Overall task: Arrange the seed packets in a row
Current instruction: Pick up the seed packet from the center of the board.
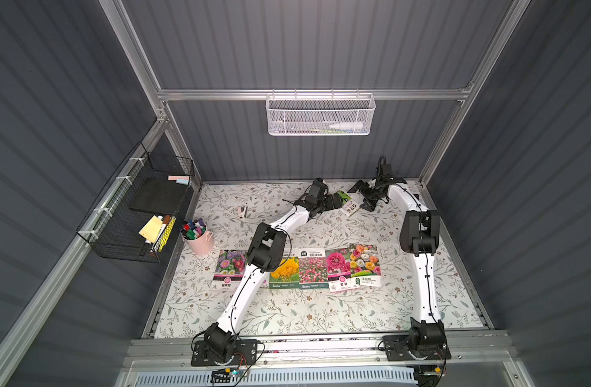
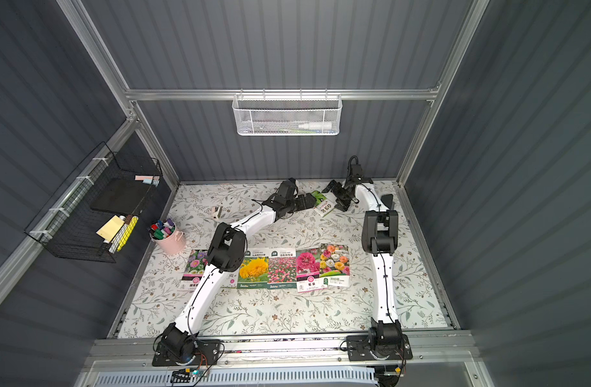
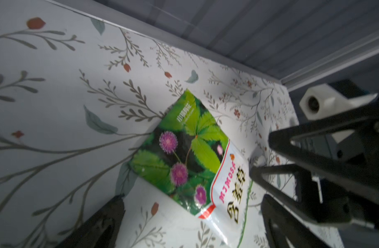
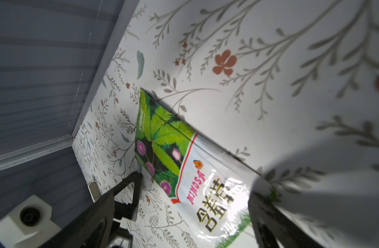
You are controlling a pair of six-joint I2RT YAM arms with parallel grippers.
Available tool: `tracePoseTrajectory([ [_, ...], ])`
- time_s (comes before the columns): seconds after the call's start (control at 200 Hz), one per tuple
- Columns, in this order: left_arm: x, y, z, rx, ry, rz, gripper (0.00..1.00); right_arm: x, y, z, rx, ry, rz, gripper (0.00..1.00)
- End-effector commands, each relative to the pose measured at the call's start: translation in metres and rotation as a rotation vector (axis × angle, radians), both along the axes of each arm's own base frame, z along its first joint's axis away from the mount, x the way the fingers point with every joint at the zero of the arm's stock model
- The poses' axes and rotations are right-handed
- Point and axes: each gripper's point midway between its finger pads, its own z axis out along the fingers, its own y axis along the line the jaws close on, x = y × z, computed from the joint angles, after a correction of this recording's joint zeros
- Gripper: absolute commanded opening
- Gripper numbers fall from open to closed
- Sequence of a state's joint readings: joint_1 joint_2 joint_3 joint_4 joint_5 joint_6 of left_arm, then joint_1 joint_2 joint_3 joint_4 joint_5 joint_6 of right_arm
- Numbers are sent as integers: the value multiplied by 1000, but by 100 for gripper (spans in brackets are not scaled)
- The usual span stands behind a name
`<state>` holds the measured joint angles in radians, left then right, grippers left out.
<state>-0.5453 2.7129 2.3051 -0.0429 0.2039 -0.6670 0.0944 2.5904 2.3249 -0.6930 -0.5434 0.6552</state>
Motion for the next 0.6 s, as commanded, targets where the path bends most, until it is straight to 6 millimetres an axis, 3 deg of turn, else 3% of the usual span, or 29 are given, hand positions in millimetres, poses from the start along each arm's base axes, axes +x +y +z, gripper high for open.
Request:
tracePoseTrajectory([
  [0.0,-26,39,-133,41,319,201,99,-10,3,-4,0,60,8,99],
  [0.16,-32,54,-154,35,384,312,100,7,-5,2,-29,-11,-24,99],
  [0.32,-30,57,-169,-29,472,435,99,19,10,-15,105,56,-33,99],
  [0.595,-46,57,-181,-66,584,513,99,10,28,-27,220,129,-21,99],
])
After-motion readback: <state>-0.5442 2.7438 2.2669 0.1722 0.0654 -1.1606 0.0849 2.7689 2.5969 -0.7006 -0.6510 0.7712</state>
